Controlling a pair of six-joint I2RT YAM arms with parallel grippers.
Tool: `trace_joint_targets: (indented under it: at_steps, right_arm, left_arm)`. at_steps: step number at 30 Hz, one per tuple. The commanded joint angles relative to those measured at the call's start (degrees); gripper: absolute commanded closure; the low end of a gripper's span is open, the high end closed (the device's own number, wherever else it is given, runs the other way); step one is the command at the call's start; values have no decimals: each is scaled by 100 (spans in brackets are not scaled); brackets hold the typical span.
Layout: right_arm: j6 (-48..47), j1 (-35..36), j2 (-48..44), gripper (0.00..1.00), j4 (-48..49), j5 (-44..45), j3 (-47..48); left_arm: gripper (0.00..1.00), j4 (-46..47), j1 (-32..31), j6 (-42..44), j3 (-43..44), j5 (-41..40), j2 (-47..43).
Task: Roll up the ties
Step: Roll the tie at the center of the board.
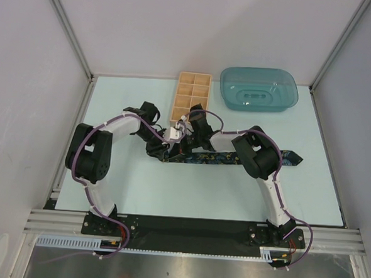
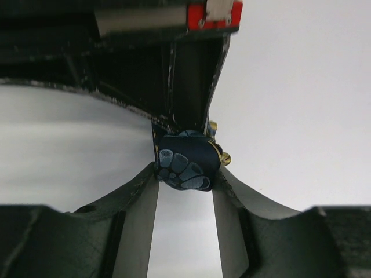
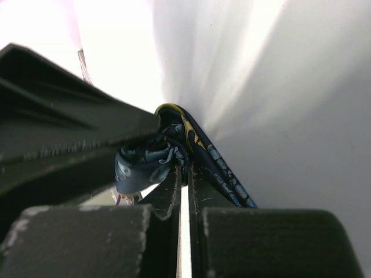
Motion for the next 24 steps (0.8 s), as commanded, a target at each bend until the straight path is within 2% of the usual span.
trace_joint_targets:
  at_steps: [1, 7, 9, 12, 16, 24]
  right_arm:
    - [-331, -80, 8, 100, -406, 627, 6]
    - [-261, -88, 8, 100, -327, 496, -21]
    - [-208, -88, -9, 100, -213, 417, -29]
    - [-164, -88, -97, 93, -125, 320, -29]
    - [-146, -132, -290, 76, -133, 109, -38]
    - [-129, -326, -730, 59, -291, -163, -179]
  left_arm:
    - [54, 108, -265, -188, 263, 326, 3]
    - [53, 152, -327, -197, 264, 79, 232]
    - [58, 161, -344, -170, 246, -78, 319]
    - [62, 196, -353, -196, 229, -307, 460]
    - [64, 134, -353, -109, 211, -588, 592]
    - [65, 29, -353, 41, 246, -677, 680]
